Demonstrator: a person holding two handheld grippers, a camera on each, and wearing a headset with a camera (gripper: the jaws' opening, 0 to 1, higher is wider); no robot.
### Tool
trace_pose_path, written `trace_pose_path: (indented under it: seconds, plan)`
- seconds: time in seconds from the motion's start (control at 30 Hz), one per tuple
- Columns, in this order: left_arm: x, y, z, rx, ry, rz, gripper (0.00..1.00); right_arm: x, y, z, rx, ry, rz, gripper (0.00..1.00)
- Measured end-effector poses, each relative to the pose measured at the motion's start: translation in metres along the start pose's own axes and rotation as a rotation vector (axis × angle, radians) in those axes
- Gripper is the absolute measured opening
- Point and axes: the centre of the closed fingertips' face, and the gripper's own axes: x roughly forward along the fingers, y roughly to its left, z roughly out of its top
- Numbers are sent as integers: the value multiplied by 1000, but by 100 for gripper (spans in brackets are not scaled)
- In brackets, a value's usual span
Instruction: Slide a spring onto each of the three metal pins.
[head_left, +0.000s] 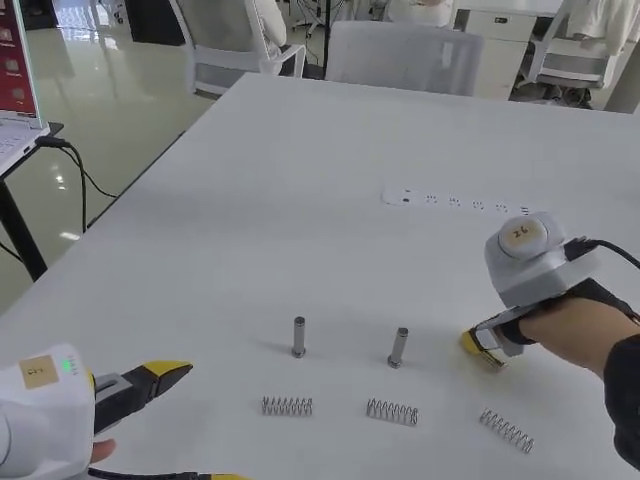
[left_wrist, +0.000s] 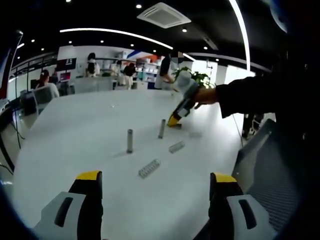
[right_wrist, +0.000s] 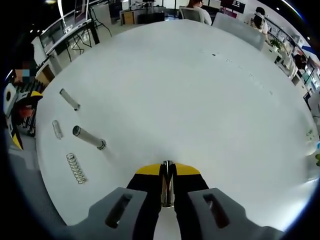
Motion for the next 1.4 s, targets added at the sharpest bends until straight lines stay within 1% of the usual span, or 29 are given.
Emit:
trace_pose_path:
  seconds: [0.07,0.2,0.33,0.47,0.53,0.63,0.8,0.87,1.03,1.4]
  plan:
    - [-1,0,1,1,-3,0,85,-2,2,-1,19,-6,13,5]
    - [-1,1,2,1,-4,3,85,-11,3,1,11,-39,2,5]
    - [0,0,3,5,-4,0,84,-24,5,2,30,-80,2,5]
    - [2,-2,6,12,-8,-8,84,-35,5,3,27,-116,-12,5]
    - [3,-3,7,16,-7,-12,84,-36,1,4,33,-126,-13,5]
    - [4,-4,8,22,-7,-17,84,-42,2,5,43,-153,-13,5]
    - [4,-5,10,29,-8,-22,84,-47,4,1,45,-170,-22,5]
    - [4,-6,10,32,-10,-23,84,-50,4,1,46,-189,-27,5]
    - [3,-8,11,36,-9,-26,84,-54,5,-4,50,-191,-28,5]
    - [4,-9,12,39,-10,-30,84,-57,6,-10,44,-199,-33,5]
